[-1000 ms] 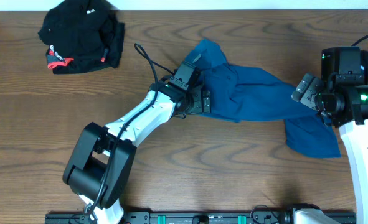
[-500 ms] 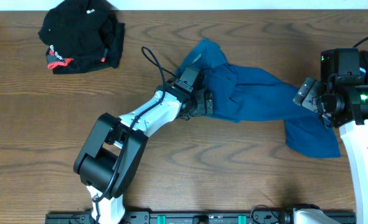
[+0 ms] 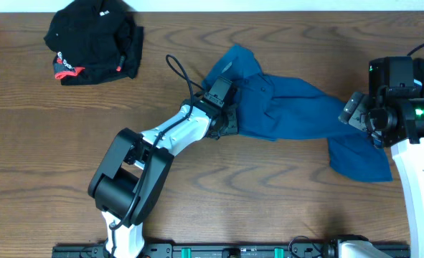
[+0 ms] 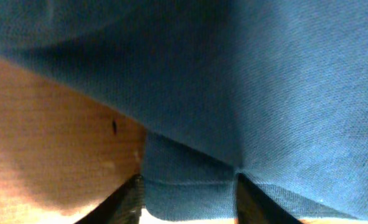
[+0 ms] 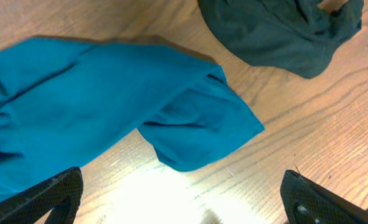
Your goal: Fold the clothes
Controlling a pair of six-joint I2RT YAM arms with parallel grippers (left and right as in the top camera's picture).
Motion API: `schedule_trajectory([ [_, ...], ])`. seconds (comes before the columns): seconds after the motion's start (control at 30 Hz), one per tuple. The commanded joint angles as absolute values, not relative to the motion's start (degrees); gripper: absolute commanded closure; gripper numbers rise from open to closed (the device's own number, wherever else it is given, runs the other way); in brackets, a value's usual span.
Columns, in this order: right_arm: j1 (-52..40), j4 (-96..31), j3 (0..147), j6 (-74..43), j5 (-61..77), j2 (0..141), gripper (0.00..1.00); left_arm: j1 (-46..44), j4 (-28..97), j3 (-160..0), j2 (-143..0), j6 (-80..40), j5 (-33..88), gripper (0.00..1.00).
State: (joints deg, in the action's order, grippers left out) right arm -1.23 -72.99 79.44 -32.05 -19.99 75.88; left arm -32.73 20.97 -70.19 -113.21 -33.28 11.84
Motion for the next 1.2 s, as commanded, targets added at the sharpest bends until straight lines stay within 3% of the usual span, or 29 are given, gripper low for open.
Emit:
schedule_trajectory([
  [0.0,-0.3,-74.6,79.8,-35.1,-21.2,75.4,0.01,-32.9,21.7,-70.7,-115.8,-33.1,12.0,0.66],
  [0.13,2.9,-77.2,79.8,-40.4,-21.1,75.4,0.01,-32.9,22.4,-70.7,-116.2,-33.1,12.0,0.9],
  [0.2,5.0,-78.2,79.8,-42.1,-20.8,75.4,0.01,-32.9,22.4,-70.7,-116.2,-33.1,12.0,0.94],
  [0.37,11.1,-77.3,77.5,-43.3,-18.4,75.5,0.01,-32.9,22.7,-70.7,-116.2,-33.1,12.0,0.95],
  [0.67,21.3,-63.8,63.8,-43.2,-7.2,76.2,0.01,-32.9,23.6,-70.7,-116.2,-33.1,12.0,0.94],
  [1.1,32.2,-48.2,50.4,-43.1,-5.7,77.3,0.01,-32.9,24.2,-70.7,-116.2,-32.8,12.0,0.94],
  [1.17,32.4,-45.1,48.0,-43.0,-5.5,77.8,0.05,-32.9,24.2,-70.7,-116.2,-32.6,12.0,0.94],
])
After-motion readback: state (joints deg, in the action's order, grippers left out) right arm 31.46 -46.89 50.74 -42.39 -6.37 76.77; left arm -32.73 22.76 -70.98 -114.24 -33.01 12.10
